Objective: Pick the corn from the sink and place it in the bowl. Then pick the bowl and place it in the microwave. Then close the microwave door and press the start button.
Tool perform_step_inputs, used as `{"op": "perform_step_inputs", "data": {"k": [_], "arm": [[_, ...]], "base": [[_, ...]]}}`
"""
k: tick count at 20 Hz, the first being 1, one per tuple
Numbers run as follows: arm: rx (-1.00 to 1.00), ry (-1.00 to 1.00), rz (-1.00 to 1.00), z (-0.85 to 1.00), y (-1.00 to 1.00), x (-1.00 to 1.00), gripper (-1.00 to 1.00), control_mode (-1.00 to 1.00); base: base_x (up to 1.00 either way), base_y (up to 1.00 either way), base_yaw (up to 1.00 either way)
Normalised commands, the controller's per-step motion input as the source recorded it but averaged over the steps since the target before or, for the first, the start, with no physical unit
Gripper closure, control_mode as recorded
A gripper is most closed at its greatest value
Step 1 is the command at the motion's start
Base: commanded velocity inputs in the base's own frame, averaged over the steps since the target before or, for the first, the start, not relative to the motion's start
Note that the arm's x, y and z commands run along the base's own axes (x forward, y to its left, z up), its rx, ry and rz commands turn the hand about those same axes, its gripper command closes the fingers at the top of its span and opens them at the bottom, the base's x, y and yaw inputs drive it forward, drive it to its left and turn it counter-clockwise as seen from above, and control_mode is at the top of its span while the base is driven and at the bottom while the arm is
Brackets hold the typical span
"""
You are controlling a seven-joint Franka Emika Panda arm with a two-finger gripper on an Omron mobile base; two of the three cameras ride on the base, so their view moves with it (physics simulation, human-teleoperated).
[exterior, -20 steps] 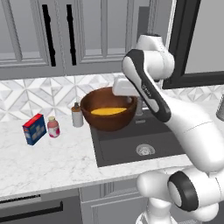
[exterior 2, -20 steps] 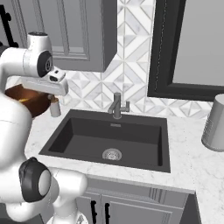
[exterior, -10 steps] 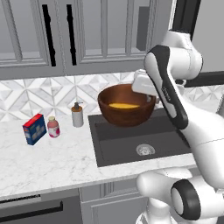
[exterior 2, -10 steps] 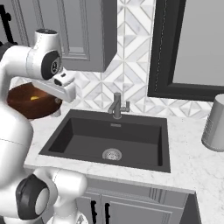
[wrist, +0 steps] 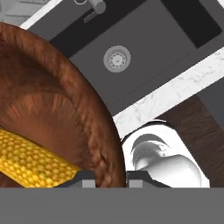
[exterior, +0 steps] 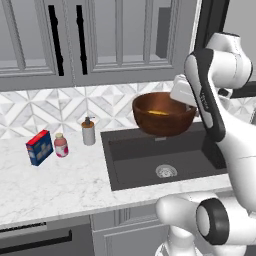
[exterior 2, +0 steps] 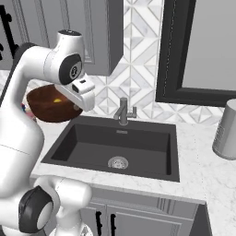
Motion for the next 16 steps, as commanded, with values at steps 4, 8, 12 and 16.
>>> {"op": "perform_step_inputs", "data": {"k": [4, 8, 12, 16], "arm": [[0.01, 0.0, -0.04, 0.0, -0.09, 0.0, 1.0, 1.0], [0.0, 0.0, 0.0, 0.0, 0.0, 0.0, 1.0, 1.0], [0.0, 0.0, 0.0, 0.0, 0.0, 0.0, 1.0, 1.0], [0.0, 0.0, 0.0, 0.0, 0.0, 0.0, 1.0, 1.0]], "base": [[0.0, 0.0, -0.01], [-0.15, 0.0, 0.0], [-0.77, -0.05, 0.0], [-0.85, -0.01, 0.3]]}}
